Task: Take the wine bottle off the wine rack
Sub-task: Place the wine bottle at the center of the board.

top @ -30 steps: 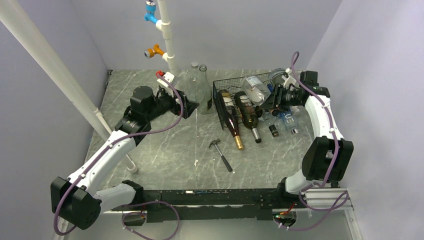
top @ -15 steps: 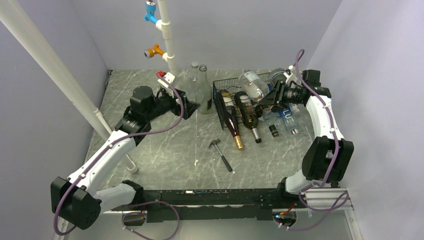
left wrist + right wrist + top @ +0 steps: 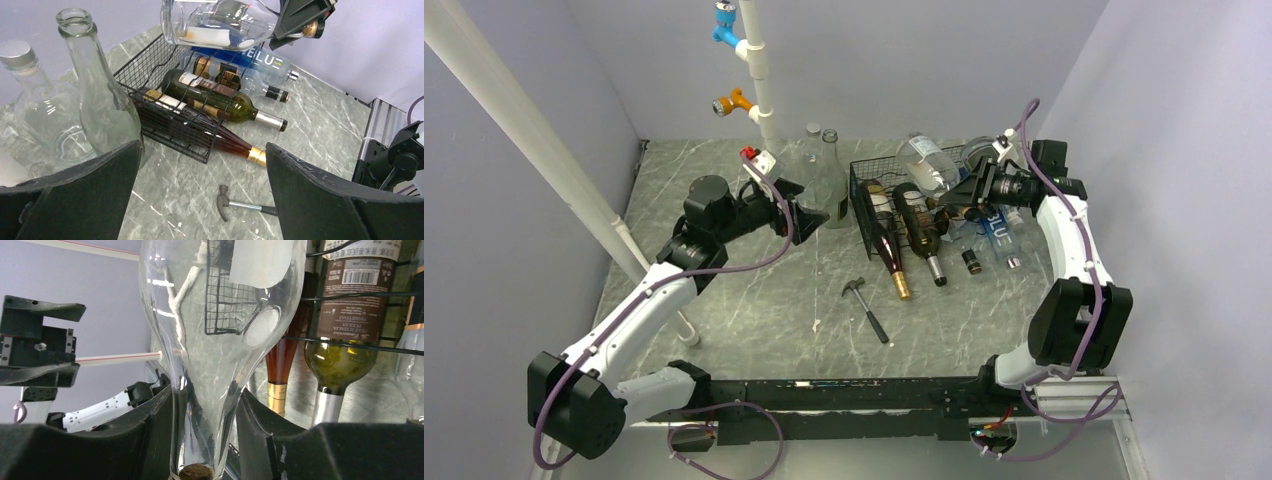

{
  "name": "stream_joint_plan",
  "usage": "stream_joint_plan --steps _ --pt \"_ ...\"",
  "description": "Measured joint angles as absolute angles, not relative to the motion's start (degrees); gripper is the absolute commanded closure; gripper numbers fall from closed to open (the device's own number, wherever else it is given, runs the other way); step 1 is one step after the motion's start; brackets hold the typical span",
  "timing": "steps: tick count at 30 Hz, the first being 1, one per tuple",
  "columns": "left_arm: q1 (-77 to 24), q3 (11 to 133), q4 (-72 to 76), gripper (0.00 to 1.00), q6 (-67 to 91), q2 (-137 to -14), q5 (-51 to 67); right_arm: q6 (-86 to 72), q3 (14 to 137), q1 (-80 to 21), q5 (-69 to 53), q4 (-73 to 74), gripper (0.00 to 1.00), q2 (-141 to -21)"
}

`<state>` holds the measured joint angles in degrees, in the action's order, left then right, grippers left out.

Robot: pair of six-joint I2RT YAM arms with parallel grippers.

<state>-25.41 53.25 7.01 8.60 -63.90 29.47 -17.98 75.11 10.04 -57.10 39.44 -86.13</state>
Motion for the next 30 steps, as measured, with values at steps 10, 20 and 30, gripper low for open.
stream_joint_plan --steps 10,20,30 --pt "-25.4 52.0 10.2 0.01 8.1 -63.9 31.8 -20.1 75.1 9.6 -60.6 38.4 1.0 -83.2" --pt "-25.9 49.5 12.8 0.0 5.9 -63.0 32.8 -19.5 75.1 5.2 -61.0 40.4 1.0 -82.4" --pt "-27.2 47.0 15.2 0.01 0.5 -59.7 33.2 -18.2 75.1 -0.4 -62.7 42.5 1.0 -79.4"
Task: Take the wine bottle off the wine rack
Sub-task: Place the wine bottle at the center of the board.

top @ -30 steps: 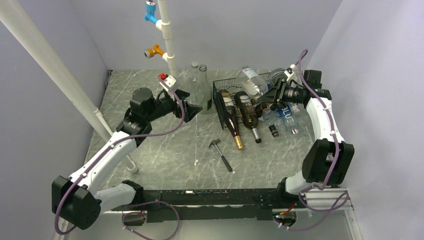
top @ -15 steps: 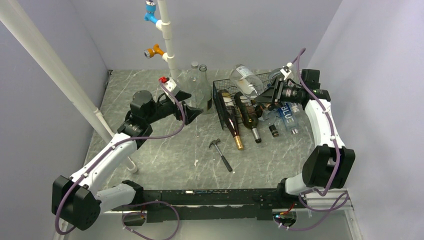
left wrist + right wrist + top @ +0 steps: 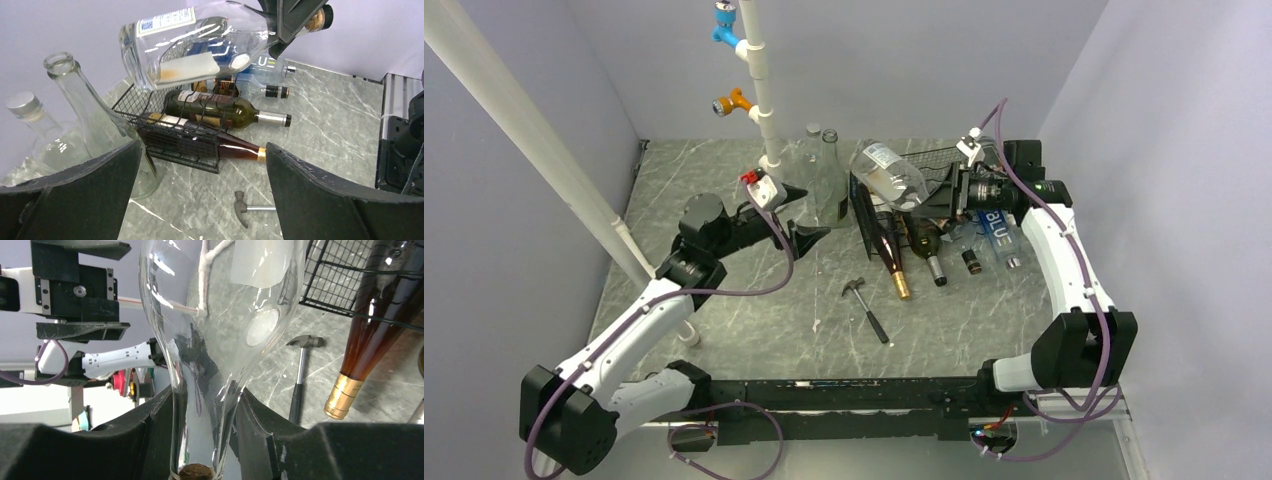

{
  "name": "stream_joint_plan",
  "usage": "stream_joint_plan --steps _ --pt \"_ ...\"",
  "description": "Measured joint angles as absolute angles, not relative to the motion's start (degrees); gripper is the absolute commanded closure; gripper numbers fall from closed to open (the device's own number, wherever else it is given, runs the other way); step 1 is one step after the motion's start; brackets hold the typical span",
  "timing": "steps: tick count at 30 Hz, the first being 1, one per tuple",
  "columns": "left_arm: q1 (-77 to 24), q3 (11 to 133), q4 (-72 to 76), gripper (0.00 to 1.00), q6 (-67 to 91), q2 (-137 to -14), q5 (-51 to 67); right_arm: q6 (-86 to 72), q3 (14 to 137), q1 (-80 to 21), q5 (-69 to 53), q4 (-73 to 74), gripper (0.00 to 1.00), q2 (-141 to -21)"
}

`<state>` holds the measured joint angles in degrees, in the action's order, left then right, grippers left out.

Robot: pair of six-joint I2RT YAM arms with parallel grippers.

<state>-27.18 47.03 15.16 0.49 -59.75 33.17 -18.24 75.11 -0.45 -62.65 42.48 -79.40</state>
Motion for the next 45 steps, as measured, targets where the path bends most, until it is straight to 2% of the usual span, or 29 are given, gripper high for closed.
stream_joint_plan --steps 9,23,32,45 --pt "-29.0 43.0 16.4 0.01 -9.3 -54.8 33.0 -14.3 75.1 -6.8 -62.5 47.2 1.0 -79.1" --pt "-37.3 35.9 11.9 0.01 -34.9 -46.6 28.1 -6.7 72.1 -17.8 -58.4 52.4 1.0 -79.6" --pt "-42.5 35.9 3.2 0.01 -43.7 -50.5 28.2 1.3 72.1 -25.8 -50.1 57.0 1.0 -84.4" --pt "-49.0 36.4 -2.0 0.01 -44.2 -60.3 28.5 9.1 73.6 -33.9 -40.4 63.7 1.0 -92.8"
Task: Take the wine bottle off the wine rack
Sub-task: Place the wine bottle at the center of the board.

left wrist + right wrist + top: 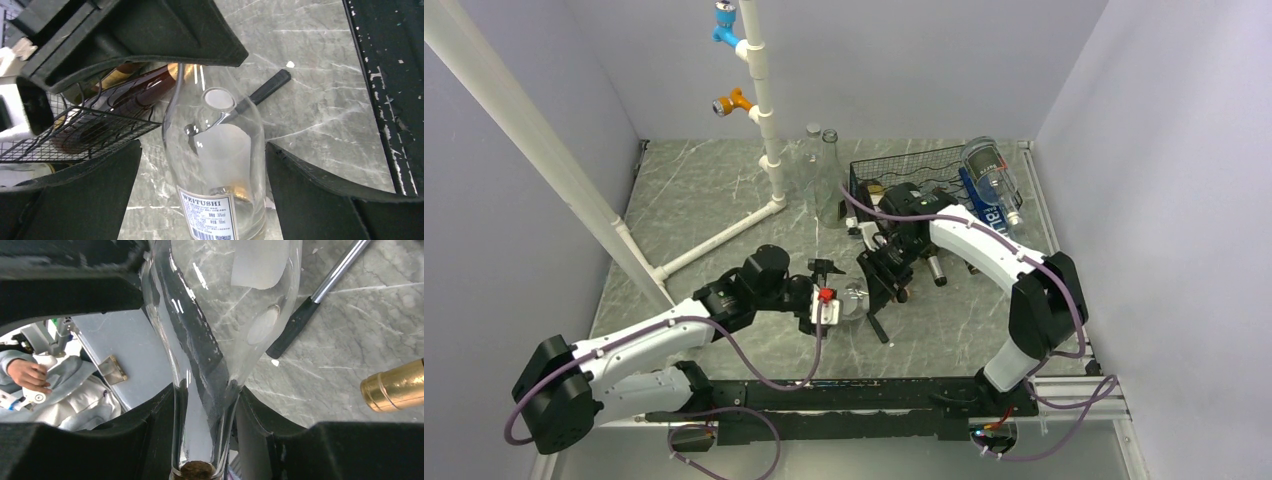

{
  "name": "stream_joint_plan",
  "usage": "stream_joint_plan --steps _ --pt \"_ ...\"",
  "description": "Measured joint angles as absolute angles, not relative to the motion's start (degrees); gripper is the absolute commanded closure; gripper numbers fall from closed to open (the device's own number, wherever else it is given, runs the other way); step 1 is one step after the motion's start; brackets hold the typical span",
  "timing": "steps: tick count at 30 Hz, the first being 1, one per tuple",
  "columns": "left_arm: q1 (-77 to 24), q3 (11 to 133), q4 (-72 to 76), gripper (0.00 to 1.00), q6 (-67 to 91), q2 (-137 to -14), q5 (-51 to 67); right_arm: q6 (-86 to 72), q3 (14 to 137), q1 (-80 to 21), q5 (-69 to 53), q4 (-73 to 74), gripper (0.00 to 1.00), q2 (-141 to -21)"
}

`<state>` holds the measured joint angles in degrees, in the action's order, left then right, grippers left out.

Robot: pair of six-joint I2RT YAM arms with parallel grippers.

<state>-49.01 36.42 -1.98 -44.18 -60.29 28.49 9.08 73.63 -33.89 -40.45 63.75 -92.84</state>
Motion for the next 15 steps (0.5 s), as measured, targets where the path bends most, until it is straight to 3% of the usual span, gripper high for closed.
stream_joint_plan --steps 15 --pt "-51.8 37.8 1.3 0.01 -35.9 -62.8 25.3 15.2 86.7 -39.1 -33.5 68.1 1.0 -95.3"
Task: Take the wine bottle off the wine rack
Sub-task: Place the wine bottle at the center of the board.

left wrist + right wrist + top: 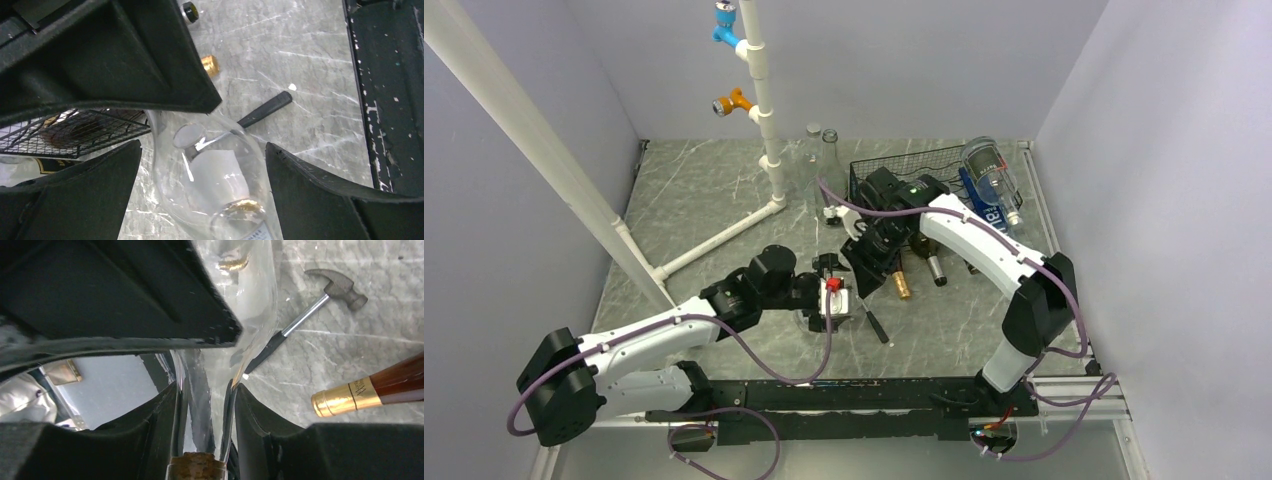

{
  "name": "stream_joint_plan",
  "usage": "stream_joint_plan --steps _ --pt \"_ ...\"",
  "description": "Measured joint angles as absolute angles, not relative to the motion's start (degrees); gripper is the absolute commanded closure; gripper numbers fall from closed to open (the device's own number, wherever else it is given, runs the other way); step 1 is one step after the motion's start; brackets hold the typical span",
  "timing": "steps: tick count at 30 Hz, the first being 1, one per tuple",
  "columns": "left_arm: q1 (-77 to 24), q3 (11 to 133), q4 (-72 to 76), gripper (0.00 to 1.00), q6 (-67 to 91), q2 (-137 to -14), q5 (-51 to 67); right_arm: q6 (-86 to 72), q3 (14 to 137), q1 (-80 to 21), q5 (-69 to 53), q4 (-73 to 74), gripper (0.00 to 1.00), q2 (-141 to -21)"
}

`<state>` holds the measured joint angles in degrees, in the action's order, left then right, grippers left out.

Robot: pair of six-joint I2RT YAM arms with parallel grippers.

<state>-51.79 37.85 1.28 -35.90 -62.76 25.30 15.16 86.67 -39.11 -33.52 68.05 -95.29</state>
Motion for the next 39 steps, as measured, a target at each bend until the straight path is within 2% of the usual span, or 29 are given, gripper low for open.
stream_joint_plan --steps 8,17,39 --pt "-53.0 36.0 6.8 0.01 -28.4 -62.6 20.9 16.4 89.1 -42.7 -30.7 68.5 1.0 -95.2" --pt "-53.8 27.4 17.6 0.03 -16.6 -60.6 16.1 16.6 89.3 -47.0 -27.4 67.2 0.99 -94.2" --pt "-56.8 20.1 26.8 0.24 -4.7 -54.8 5.8 24.0 92.9 -49.6 -30.9 67.9 0.4 -95.0"
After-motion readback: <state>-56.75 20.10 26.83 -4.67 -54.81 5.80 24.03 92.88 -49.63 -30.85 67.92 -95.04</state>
